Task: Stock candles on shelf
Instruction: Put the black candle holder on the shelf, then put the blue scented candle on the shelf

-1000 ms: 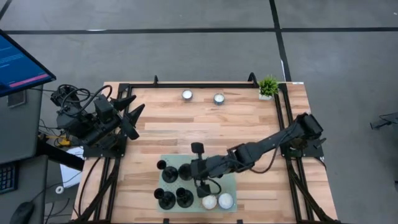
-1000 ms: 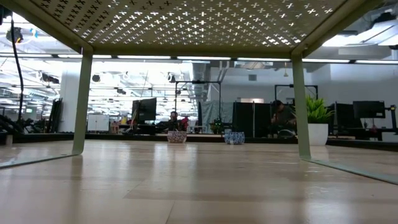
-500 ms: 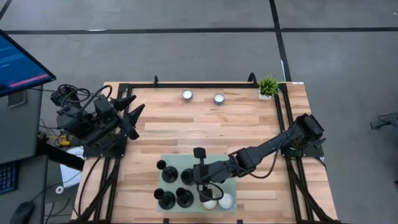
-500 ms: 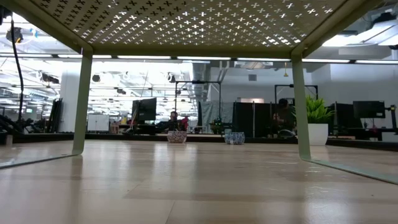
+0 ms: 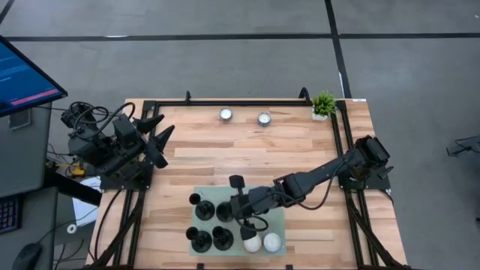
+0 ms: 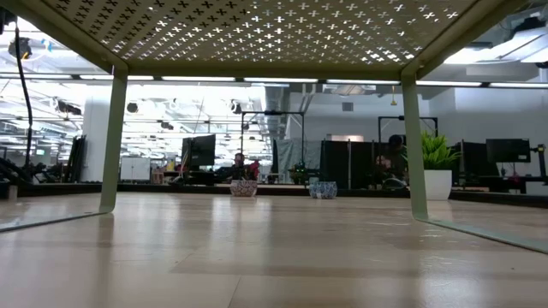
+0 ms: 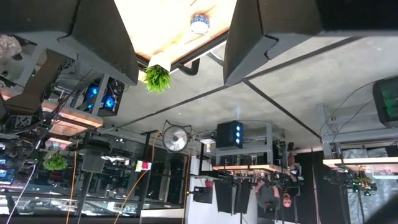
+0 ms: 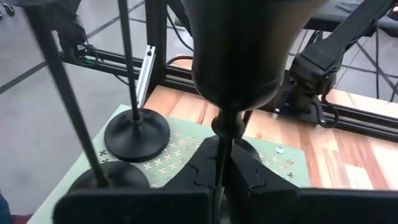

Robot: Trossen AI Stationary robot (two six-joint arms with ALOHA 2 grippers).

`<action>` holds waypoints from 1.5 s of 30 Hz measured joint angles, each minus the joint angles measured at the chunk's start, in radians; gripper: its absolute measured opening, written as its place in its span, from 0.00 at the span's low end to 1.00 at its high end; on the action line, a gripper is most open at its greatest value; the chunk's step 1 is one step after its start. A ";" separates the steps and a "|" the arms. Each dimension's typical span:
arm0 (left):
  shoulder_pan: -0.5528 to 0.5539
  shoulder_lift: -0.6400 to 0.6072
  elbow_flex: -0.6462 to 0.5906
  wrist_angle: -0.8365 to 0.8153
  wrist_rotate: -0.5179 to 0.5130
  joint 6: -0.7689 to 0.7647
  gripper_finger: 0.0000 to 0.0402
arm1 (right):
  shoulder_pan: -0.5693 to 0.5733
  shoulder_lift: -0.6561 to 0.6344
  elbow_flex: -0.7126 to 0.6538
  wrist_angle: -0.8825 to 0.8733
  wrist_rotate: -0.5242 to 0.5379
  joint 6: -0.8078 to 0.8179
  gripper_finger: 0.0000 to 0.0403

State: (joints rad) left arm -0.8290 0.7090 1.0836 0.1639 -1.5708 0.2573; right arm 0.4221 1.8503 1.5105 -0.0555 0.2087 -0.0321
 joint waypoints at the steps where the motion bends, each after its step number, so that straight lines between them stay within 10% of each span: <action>1: 0.000 0.000 0.000 0.000 0.000 0.000 0.59 | -0.001 0.000 0.000 0.000 0.001 -0.004 0.00; 30: 0.000 0.000 0.000 0.001 0.000 0.000 0.59 | -0.040 -0.002 0.000 -0.017 -0.104 -0.012 0.21; 45: 0.000 0.000 0.000 0.002 0.000 0.000 0.59 | -0.039 -0.124 -0.001 -0.234 -0.050 0.052 0.65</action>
State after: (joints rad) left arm -0.8291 0.7090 1.0836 0.1658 -1.5711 0.2573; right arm 0.3832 1.7266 1.5097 -0.2898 0.1585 0.0203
